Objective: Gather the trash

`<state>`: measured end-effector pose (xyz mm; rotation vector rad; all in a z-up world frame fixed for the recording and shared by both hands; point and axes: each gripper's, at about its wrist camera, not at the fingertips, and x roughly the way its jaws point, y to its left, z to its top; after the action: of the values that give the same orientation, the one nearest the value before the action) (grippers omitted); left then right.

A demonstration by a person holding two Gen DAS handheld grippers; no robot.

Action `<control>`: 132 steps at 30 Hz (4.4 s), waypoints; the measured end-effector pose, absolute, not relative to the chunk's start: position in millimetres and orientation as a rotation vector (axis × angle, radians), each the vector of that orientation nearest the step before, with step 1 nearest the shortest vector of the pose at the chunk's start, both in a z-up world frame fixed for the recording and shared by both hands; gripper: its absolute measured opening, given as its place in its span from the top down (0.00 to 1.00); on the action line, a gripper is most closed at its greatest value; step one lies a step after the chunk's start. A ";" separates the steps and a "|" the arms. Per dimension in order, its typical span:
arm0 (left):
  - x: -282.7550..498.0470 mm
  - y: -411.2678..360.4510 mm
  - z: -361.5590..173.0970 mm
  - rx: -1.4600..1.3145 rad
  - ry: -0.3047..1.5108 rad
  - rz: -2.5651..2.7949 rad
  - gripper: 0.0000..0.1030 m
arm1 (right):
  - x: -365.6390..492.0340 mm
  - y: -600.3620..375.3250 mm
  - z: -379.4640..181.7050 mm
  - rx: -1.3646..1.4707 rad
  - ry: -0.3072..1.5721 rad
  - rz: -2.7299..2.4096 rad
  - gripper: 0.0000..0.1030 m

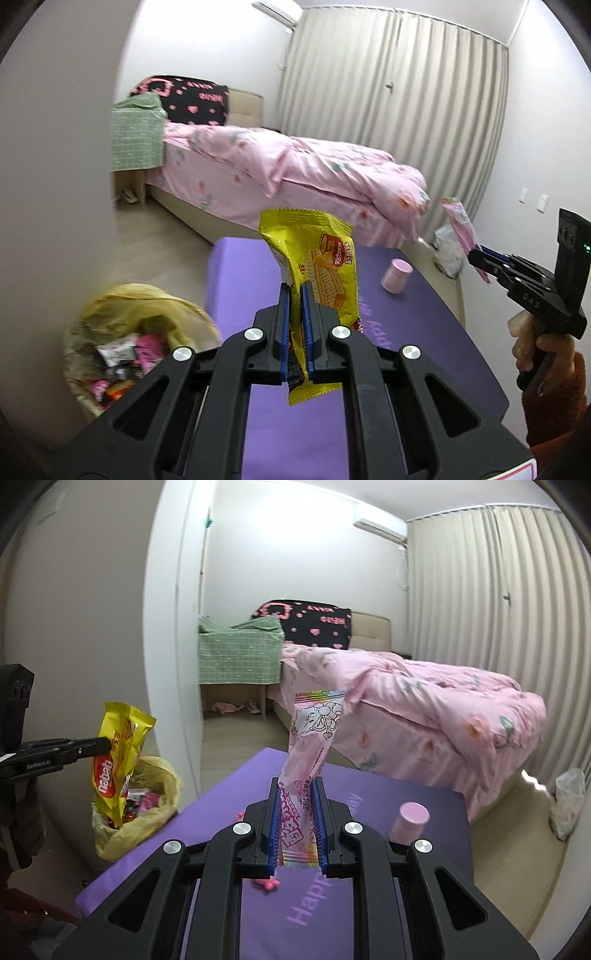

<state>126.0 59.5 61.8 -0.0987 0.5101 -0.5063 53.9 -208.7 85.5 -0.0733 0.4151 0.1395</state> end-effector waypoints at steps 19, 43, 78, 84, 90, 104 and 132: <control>162.6 214.4 -6.9 -0.229 0.612 -0.112 0.94 | 90.7 -118.8 75.0 -0.172 0.478 0.282 0.84; 180.9 244.3 -40.9 -0.346 0.655 -0.130 0.53 | 132.9 -61.9 45.2 -0.195 0.579 0.405 0.84; 74.8 185.0 4.6 -0.240 0.561 -0.077 0.19 | 158.9 -4.9 17.4 -0.158 0.655 0.623 0.60; 57.4 118.7 2.5 -0.177 0.582 -0.162 0.15 | 101.6 -71.5 29.1 -0.092 0.637 0.485 0.52; 38.3 65.3 -2.8 -0.063 0.590 -0.190 0.15 | 38.8 -119.6 17.3 -0.033 0.613 0.332 0.51; 15.0 40.3 10.4 0.041 0.522 -0.098 0.15 | -6.4 -138.7 -7.1 0.076 0.574 0.214 0.51; 12.0 39.5 12.6 0.047 0.514 -0.100 0.15 | -14.5 -140.9 -6.2 0.096 0.554 0.204 0.51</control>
<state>12.0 39.5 12.6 0.0467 0.5136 -0.0996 -14.5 -140.9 -6.2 0.0962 0.5544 0.2041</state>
